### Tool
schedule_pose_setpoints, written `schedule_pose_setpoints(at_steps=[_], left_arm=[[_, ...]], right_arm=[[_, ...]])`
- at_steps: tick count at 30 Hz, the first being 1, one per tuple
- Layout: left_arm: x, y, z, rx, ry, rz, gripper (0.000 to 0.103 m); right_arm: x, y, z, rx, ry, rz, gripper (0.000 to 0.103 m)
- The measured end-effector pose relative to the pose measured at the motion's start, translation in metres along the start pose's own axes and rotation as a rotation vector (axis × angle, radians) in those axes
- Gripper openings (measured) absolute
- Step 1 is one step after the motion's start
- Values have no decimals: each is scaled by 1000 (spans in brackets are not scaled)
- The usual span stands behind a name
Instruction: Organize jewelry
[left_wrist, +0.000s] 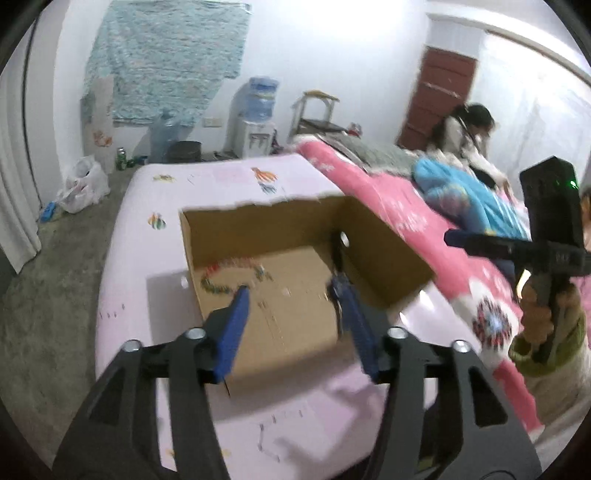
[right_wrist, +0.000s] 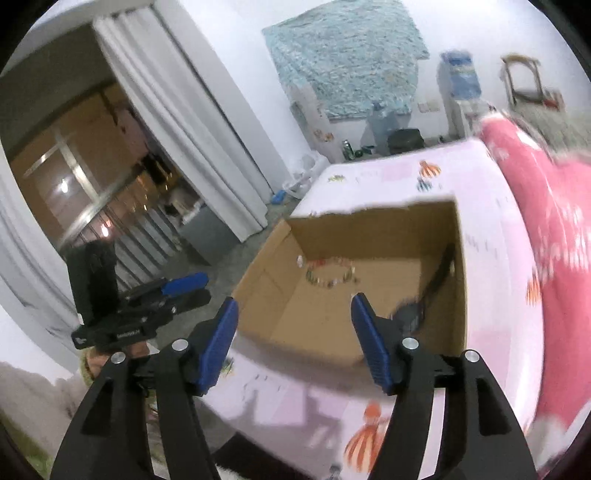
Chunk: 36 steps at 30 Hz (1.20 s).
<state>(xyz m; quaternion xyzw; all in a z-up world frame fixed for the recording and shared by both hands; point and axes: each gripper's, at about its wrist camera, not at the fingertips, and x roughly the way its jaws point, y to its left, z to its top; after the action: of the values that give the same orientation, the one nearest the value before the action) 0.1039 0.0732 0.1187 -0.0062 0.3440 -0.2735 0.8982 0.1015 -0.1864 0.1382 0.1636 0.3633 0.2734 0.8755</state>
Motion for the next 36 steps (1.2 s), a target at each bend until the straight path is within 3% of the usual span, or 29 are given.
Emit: schedule_pose_setpoints(at_steps=[4,8,11,15,17,23,28,36], left_arm=[[8,-18,-35,16,66,-12,66],[41,-33,-69,-9,146,-14,66],[69,-48,-85,48,172,14,66],[109,-71,-96,202,197,39,49],[123,-76,-97,212,229,24,39],[142,-90,-95,293,210,33,34],[155,-88,-95,301,234,47,15],[154,-84,-98,324,213,53,15]], right_arm=[[1,-26,-55,112,30,-80,63],[20,-46,-100,209,83,-137,63],[36,-48,-116,181,113,-227,58],[55,-45,-123,91,142,-326,44],[60,-47,-124,69,150,-358,41],[62,-55,-128,44,152,-329,40],[58,-57,-130,58,143,-297,40],[49,-65,-138,121,121,-273,40]])
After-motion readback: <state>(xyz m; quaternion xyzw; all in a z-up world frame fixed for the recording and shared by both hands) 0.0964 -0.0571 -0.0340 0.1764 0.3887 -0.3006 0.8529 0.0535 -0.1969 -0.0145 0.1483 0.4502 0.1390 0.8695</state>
